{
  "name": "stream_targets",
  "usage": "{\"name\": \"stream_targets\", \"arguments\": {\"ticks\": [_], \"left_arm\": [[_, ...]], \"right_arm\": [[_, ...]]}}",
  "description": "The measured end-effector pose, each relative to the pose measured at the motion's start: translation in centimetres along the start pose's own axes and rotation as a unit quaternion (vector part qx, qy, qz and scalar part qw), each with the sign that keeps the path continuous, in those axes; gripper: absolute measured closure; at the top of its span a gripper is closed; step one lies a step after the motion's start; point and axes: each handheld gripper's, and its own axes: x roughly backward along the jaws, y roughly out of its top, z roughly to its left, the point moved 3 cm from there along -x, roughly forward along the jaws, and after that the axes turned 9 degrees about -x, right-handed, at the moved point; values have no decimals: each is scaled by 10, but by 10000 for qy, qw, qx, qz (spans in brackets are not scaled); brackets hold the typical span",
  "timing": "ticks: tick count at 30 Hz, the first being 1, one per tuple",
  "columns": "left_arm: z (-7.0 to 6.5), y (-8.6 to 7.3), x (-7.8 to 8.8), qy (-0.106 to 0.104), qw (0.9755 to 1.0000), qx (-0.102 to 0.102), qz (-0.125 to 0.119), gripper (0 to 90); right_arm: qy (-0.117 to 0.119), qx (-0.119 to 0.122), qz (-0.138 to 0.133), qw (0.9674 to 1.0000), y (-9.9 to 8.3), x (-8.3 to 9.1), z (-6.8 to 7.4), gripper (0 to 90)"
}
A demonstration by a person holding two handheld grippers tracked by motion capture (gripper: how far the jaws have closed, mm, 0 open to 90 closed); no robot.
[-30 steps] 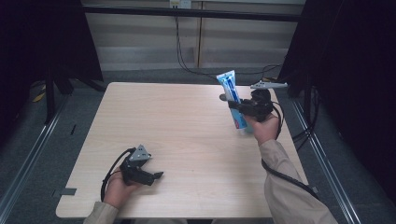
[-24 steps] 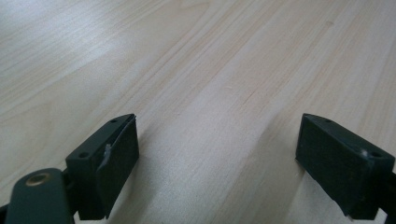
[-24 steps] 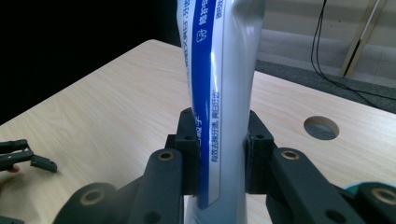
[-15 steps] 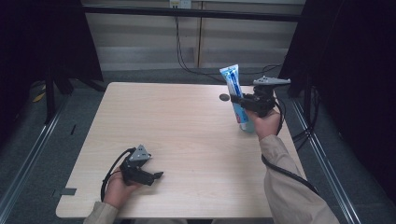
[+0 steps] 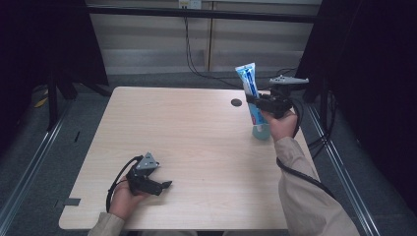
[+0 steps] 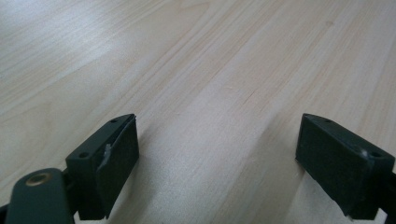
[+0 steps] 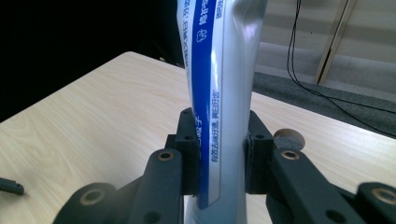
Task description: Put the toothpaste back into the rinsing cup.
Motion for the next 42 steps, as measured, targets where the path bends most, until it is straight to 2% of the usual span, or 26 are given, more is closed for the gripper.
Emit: {"name": "stream_targets", "arguments": {"ticks": [8, 13, 29, 31, 38, 42], "left_arm": [[0, 0, 0, 7, 10000, -17, 3, 129], [0, 0, 0, 7, 10000, -16, 4, 129], [1, 0, 0, 50, 10000, -55, 15, 129], [0, 0, 0, 7, 10000, -17, 3, 129], [1, 0, 0, 47, 10000, -55, 17, 129], [0, 0, 0, 4, 10000, -14, 7, 129]], "right_arm": [[-54, -47, -68, 10000, 6, 0, -4, 730], [-71, -170, -101, 9998, 7, 1, -10, 729], [-230, -195, -197, 9994, 17, 0, -19, 729], [-237, -178, -197, 9994, 17, 0, -20, 729], [-302, -229, -266, 9989, 18, -1, -24, 728], [-346, -256, -249, 9988, 17, -3, -28, 728]]}}
